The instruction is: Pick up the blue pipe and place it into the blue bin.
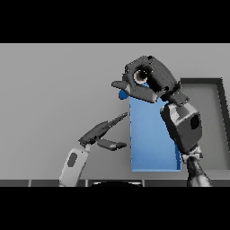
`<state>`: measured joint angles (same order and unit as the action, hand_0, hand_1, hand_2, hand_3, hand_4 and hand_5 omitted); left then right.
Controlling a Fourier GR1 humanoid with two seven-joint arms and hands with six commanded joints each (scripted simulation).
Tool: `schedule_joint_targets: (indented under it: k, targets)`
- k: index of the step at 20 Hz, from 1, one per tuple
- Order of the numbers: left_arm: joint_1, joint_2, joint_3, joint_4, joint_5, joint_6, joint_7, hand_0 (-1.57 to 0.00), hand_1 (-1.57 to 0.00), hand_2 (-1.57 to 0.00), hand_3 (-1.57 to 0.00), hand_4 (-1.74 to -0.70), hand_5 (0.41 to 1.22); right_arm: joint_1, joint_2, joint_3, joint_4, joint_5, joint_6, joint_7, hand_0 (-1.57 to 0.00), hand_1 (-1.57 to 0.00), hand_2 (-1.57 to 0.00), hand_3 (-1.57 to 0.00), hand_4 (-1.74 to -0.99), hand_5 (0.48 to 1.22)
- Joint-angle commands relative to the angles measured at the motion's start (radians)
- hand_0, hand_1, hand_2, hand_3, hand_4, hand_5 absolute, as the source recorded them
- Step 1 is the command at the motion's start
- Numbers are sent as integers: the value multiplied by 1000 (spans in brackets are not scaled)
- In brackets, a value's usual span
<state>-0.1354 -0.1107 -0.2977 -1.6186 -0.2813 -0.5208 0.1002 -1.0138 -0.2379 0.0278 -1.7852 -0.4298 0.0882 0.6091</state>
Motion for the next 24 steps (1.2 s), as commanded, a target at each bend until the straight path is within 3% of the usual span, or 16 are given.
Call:
schedule_joint_targets:
  k: [1,5,10,13,17,19,23,24]
  targets:
    - [-2,2,2,-4,7,-6,4,0,0,0,0,-890,425,-16,-29,-19,41,-5,-24,1,-1571,-1571,-1571,-1571,-1741,1221]
    - [2,10,2,-7,3,-6,-10,1,1,1,1,-882,411,42,-100,-113,129,45,26,0,-1571,-1571,-1571,-1571,-1741,1221]
    - [7,20,-1,-12,-9,1,-20,1,1,1,1,-867,419,235,-151,-159,119,44,16,1,-1571,-1571,-1571,-1571,-1741,1221]
    - [9,16,-2,-17,-4,-1,-14,1,1,1,1,-870,421,388,-181,-134,76,28,-2,1,-1571,-1571,-1571,-1571,-1741,1221]
    - [38,18,-8,-20,-3,-2,-15,1,1,1,1,-879,425,592,-205,-74,2,23,-89,1,-1571,-1571,-1571,-1571,-1741,1221]
    - [42,20,-9,-38,0,-2,-12,1,1,1,1,-880,428,669,-252,-20,-32,11,-165,1,-1571,-1571,-1571,-1571,-1741,1221]
    - [39,21,-8,-38,6,-6,-10,1,1,1,1,-888,422,741,-370,105,-21,-25,-336,1,-1571,-1571,-1571,-1521,-1741,1221]
    - [34,19,-8,-37,5,-5,-2,1,1,1,1,-887,420,749,-382,131,-19,-29,-355,1,-1571,-1571,-1571,-1255,-1741,1221]
